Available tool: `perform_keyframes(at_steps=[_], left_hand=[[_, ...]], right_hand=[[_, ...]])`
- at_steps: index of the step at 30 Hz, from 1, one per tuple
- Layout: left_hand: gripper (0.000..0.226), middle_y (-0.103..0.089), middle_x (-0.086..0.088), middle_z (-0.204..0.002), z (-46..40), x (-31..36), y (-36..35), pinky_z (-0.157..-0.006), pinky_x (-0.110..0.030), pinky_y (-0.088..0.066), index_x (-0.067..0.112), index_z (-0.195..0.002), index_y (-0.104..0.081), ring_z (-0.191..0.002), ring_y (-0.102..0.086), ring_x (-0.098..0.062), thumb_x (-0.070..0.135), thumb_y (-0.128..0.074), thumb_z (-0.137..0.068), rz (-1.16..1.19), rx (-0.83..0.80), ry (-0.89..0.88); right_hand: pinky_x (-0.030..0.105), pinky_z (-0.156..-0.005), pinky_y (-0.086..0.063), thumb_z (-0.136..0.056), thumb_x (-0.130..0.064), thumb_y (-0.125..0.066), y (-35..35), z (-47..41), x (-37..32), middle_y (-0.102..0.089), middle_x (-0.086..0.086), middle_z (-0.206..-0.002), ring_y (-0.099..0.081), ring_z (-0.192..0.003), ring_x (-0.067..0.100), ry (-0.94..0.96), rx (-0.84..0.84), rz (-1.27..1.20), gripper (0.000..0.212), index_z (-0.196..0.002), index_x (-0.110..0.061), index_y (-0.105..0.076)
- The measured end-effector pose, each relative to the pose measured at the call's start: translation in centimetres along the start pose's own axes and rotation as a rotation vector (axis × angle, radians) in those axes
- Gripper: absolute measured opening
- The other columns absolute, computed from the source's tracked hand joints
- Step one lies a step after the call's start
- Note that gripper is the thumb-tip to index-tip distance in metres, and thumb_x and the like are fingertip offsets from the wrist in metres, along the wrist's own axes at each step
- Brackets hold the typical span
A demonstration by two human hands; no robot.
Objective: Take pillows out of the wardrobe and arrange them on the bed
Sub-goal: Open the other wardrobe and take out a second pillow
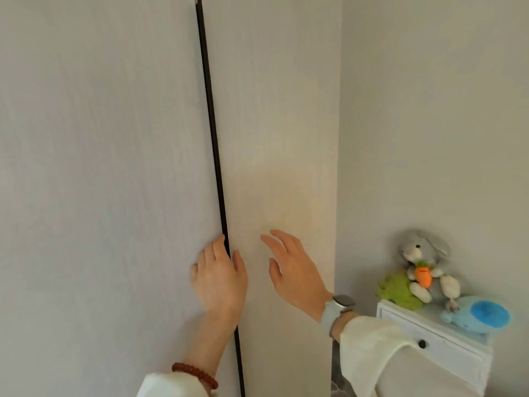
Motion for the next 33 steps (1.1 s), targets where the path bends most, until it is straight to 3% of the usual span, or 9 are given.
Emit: perform_keyframes(at_steps=[3, 5, 9, 12, 17, 21, 25, 29, 33], left_hand=[[0.028, -0.069, -0.015, -0.078, -0.3, 0.1, -1.1, -0.065, -0.041, -0.047, -0.001, -0.096, -0.061, -0.073, -0.064, -0.032, 0.003, -0.072, -0.071, -0.115, 0.113, 0.008], [0.023, -0.067, -0.012, -0.069, -0.3, 0.2, -1.4, -0.062, -0.039, -0.045, 0.000, -0.090, -0.061, -0.067, -0.062, -0.030, 0.002, -0.072, -0.070, -0.177, 0.144, 0.033], [0.013, -0.059, -0.007, -0.064, -0.3, 1.3, -1.5, -0.064, -0.037, -0.039, 0.002, -0.089, -0.059, -0.066, -0.055, -0.028, 0.003, -0.064, -0.076, -0.197, 0.153, 0.146], [0.009, -0.046, 0.004, -0.064, 0.0, 2.5, -0.9, -0.060, -0.037, -0.040, 0.004, -0.087, -0.056, -0.065, -0.048, -0.024, 0.004, -0.060, -0.079, -0.165, 0.167, 0.208], [0.011, -0.049, 0.000, -0.068, 3.2, 5.2, 0.9, -0.058, -0.032, -0.042, 0.011, -0.080, -0.049, -0.066, -0.047, -0.020, 0.007, -0.059, -0.081, -0.145, 0.187, 0.256], [0.019, -0.052, 0.007, -0.074, 8.1, 7.5, 3.6, -0.062, -0.026, -0.046, 0.025, -0.084, -0.049, -0.072, -0.052, -0.013, 0.009, -0.060, -0.082, -0.080, 0.286, 0.264], [0.030, -0.051, 0.018, -0.080, 12.7, 9.6, 7.6, -0.066, -0.008, -0.044, 0.035, -0.088, -0.046, -0.079, -0.052, 0.000, 0.009, -0.059, -0.083, -0.091, 0.380, 0.246], [0.019, -0.048, 0.023, -0.084, 16.6, 11.0, 11.5, -0.067, -0.002, -0.042, 0.023, -0.096, -0.046, -0.080, -0.051, 0.009, 0.014, -0.056, -0.083, -0.164, 0.497, 0.257], [0.028, -0.048, 0.022, -0.096, 20.5, 11.4, 16.2, -0.069, -0.004, -0.043, 0.012, -0.111, -0.051, -0.085, -0.054, 0.006, 0.021, -0.051, -0.084, -0.296, 0.605, 0.270]], right_hand=[[0.045, -0.113, -0.018, -0.088, -0.017, -0.045, -2.7, -3.1, 2.2, -0.011, 0.010, -0.154, -0.007, -0.141, 0.029, 0.169, -0.122, 0.119, 0.063, -0.143, -0.026, -0.015], [0.053, -0.112, -0.013, -0.088, -0.021, -0.049, -4.2, -3.9, 3.7, 0.000, 0.008, -0.154, 0.001, -0.141, 0.032, 0.230, -0.155, 0.170, 0.071, -0.143, -0.030, -0.005], [0.066, -0.102, -0.028, -0.080, -0.023, -0.062, -5.4, -4.0, 5.5, -0.016, 0.012, -0.151, -0.011, -0.137, 0.037, 0.317, -0.091, 0.147, 0.078, -0.142, -0.027, -0.015], [0.068, -0.101, -0.027, -0.074, -0.015, -0.065, -5.3, -4.1, 6.2, -0.024, 0.014, -0.150, -0.015, -0.137, 0.038, 0.379, -0.102, 0.086, 0.081, -0.141, -0.026, -0.020], [0.058, -0.112, -0.014, -0.084, -0.012, -0.049, -3.8, -3.4, 7.1, -0.011, 0.008, -0.154, 0.001, -0.142, 0.028, 0.433, -0.208, -0.130, 0.061, -0.140, -0.022, -0.026], [0.047, -0.110, -0.028, -0.088, -0.013, -0.047, -1.8, 0.9, 6.1, -0.039, 0.011, -0.143, -0.033, -0.133, 0.026, 0.453, -0.214, -0.461, 0.048, -0.135, -0.013, -0.035], [0.013, -0.101, -0.029, -0.090, -0.024, -0.038, 0.6, 7.5, 2.4, -0.052, 0.008, -0.132, -0.042, -0.120, 0.011, 0.643, -0.306, -0.776, 0.045, -0.133, -0.013, -0.039], [0.019, -0.098, -0.040, -0.090, -0.029, -0.039, 1.8, 12.8, -1.9, -0.055, 0.008, -0.130, -0.053, -0.116, 0.017, 0.826, -0.418, -0.895, 0.050, -0.137, -0.013, -0.033], [0.021, -0.102, -0.035, -0.091, -0.025, -0.038, 2.8, 15.7, -5.9, -0.047, 0.009, -0.138, -0.043, -0.125, 0.016, 0.982, -0.422, -0.978, 0.053, -0.141, -0.017, -0.023]])
Point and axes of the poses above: each hand's wrist, its own z-axis away from the middle knuckle, its own y-axis out of the back of the hand, x = y × z, the point moved 1 cm from there along -z, towards the middle knuckle
